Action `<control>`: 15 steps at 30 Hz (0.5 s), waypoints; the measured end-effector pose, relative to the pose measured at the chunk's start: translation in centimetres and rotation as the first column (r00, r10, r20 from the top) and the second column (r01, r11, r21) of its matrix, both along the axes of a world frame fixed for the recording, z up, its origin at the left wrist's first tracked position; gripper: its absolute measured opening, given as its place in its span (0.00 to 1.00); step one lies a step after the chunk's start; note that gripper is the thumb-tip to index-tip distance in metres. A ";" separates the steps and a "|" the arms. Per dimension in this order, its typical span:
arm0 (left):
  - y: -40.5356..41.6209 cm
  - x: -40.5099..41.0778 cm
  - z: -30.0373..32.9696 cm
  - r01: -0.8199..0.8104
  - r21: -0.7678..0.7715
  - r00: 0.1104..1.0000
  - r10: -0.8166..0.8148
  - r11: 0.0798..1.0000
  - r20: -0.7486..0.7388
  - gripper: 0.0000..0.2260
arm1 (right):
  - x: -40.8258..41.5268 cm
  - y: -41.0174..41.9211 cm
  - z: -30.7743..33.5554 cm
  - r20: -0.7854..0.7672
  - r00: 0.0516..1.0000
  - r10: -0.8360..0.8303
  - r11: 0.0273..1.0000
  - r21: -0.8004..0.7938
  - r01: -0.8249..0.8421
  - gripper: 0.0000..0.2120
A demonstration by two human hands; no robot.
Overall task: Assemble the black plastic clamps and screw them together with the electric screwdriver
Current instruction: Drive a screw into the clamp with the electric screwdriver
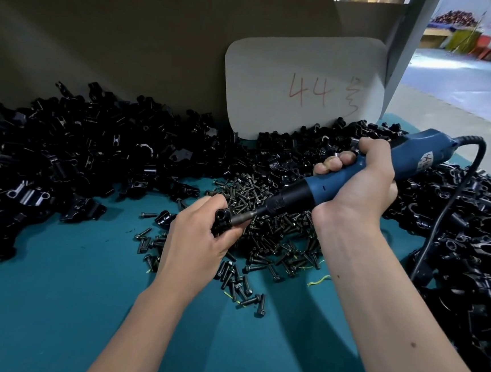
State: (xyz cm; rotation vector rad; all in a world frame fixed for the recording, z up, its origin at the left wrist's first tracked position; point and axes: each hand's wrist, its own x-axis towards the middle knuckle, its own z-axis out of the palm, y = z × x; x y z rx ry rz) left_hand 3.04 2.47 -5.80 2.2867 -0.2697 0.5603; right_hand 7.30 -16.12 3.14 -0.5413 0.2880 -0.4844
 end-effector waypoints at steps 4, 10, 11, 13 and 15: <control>-0.1 -0.1 0.1 0.007 0.033 1.000 -0.007 0.999 -0.018 0.12 | 0.1 -0.1 -0.1 0.008 1.000 -0.007 1.000 -0.006 0.007 0.10; -0.1 -0.4 0.1 -0.002 0.085 0.999 0.005 0.996 -0.032 0.11 | 0.2 0.0 -0.4 -0.020 1.000 -0.016 1.000 0.009 0.016 0.11; -0.2 -0.4 0.1 -0.011 0.093 0.999 0.014 0.996 -0.029 0.11 | 0.2 0.0 -0.4 -0.026 0.999 -0.020 1.000 0.014 0.020 0.11; -0.2 -0.4 0.1 -0.028 0.113 0.999 0.030 0.993 -0.022 0.11 | 0.2 0.0 -0.5 -0.028 0.999 -0.026 0.999 0.020 0.026 0.10; -0.2 -0.5 0.2 -0.041 0.115 0.999 0.044 0.992 -0.023 0.11 | 0.2 0.1 -0.6 -0.029 0.999 -0.022 0.999 0.026 0.022 0.09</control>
